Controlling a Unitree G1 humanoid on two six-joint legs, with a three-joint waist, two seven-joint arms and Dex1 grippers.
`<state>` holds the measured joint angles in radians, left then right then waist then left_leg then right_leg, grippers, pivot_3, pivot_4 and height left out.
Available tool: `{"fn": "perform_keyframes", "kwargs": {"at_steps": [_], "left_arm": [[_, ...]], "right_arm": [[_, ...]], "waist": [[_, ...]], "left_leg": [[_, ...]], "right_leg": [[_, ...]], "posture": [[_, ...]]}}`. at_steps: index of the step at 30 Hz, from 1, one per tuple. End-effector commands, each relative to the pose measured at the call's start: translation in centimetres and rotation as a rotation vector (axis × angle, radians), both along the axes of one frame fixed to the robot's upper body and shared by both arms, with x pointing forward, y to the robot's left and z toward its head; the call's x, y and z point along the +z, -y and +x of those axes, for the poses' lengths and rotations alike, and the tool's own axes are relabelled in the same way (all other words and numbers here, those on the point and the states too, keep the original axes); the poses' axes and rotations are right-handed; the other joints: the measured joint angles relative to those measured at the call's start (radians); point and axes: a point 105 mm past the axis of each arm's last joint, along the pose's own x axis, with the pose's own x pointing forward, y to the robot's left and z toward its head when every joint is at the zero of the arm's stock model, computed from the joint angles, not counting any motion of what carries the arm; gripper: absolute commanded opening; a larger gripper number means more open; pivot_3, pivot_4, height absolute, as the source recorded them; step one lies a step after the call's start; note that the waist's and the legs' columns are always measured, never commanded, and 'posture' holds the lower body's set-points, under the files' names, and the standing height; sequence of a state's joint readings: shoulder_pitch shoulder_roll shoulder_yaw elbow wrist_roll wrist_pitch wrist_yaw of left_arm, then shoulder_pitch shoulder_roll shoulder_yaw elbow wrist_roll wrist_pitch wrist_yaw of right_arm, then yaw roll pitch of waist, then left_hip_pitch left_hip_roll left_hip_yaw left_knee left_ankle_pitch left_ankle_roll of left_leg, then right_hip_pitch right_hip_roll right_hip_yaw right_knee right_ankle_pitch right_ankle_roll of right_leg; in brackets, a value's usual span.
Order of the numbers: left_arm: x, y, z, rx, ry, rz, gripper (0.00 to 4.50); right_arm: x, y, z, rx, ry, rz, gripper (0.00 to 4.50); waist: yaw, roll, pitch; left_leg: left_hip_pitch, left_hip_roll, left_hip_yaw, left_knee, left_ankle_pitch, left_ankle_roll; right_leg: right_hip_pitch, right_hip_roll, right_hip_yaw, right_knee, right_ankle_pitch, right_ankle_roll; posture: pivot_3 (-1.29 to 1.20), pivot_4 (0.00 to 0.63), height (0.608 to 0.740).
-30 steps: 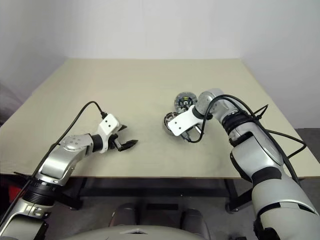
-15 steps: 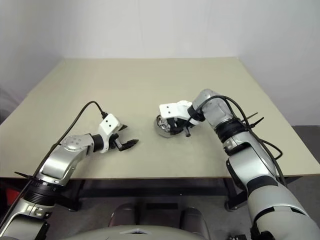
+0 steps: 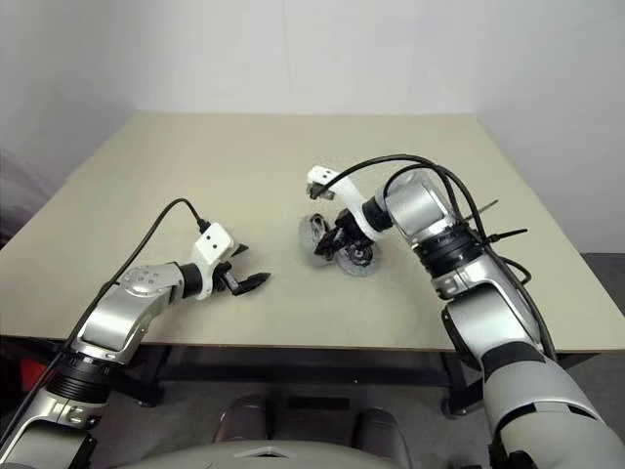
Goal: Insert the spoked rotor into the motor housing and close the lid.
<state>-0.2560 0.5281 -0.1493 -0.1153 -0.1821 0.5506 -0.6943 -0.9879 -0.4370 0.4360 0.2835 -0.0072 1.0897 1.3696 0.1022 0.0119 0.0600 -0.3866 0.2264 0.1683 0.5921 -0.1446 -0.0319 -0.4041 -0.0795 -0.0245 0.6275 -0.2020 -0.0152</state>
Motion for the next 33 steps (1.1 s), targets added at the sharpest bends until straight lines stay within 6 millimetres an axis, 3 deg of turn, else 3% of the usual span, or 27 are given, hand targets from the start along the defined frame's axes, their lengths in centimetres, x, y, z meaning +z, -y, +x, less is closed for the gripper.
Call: {"fn": "perform_keyframes", "kwargs": {"at_steps": [1,11,19,24,29,33], "left_arm": [[1.5,-0.1,0.2,-0.002,0.059,-0.005,4.5],[1.6,-0.7,-0.2,0.017,0.061,0.002,4.5],[1.5,-0.8,-0.4,0.029,0.06,0.0,4.5],[1.5,-0.8,-0.3,0.029,0.061,0.0,4.5],[1.6,-0.4,0.1,0.016,0.066,-0.005,4.5],[1.6,0.2,0.3,-0.002,0.063,-0.024,4.5]], "right_arm": [[1.6,-1.1,0.5,-0.017,0.064,0.019,0.03],[-0.5,-2.7,-0.1,-0.014,0.022,0.006,0.03],[-0.7,-3.0,0.9,-0.049,0.063,-0.001,2.66],[0.9,-3.3,1.0,-0.044,0.085,0.045,4.43],[4.8,-4.0,1.8,-0.043,0.201,0.165,4.48],[8.7,-3.1,3.1,-0.103,0.368,0.274,4.48]], "waist": [[-0.001,0.0,0.0],[0.0,0.0,0.0],[-0.002,0.0,0.0],[-0.002,0.0,0.0],[-0.001,0.0,0.0],[-0.001,0.0,0.0]], "left_leg": [[0.0,0.0,0.0,0.0,0.0,0.0],[0.001,-0.001,0.0,-0.008,0.001,-0.002],[0.002,-0.001,0.0,-0.011,0.002,-0.004],[0.003,-0.001,0.0,-0.011,0.003,-0.005],[0.003,-0.001,0.0,-0.011,0.003,-0.005],[0.003,-0.001,0.0,-0.011,0.003,-0.005]], "right_leg": [[0.0,0.0,0.0,0.0,0.0,0.0],[-0.001,0.0,0.0,-0.002,0.0,0.0],[-0.001,0.0,0.0,-0.002,0.001,-0.001],[-0.001,0.0,0.0,-0.002,0.0,0.0],[-0.001,0.0,0.0,-0.002,0.0,0.0],[-0.001,0.0,0.0,-0.002,0.0,0.0]], "posture": [[0.0,0.0,0.74],[0.0,0.0,0.74],[0.0,0.0,0.74],[0.0,0.0,0.74],[0.0,0.0,0.74],[0.0,0.0,0.74]]}}
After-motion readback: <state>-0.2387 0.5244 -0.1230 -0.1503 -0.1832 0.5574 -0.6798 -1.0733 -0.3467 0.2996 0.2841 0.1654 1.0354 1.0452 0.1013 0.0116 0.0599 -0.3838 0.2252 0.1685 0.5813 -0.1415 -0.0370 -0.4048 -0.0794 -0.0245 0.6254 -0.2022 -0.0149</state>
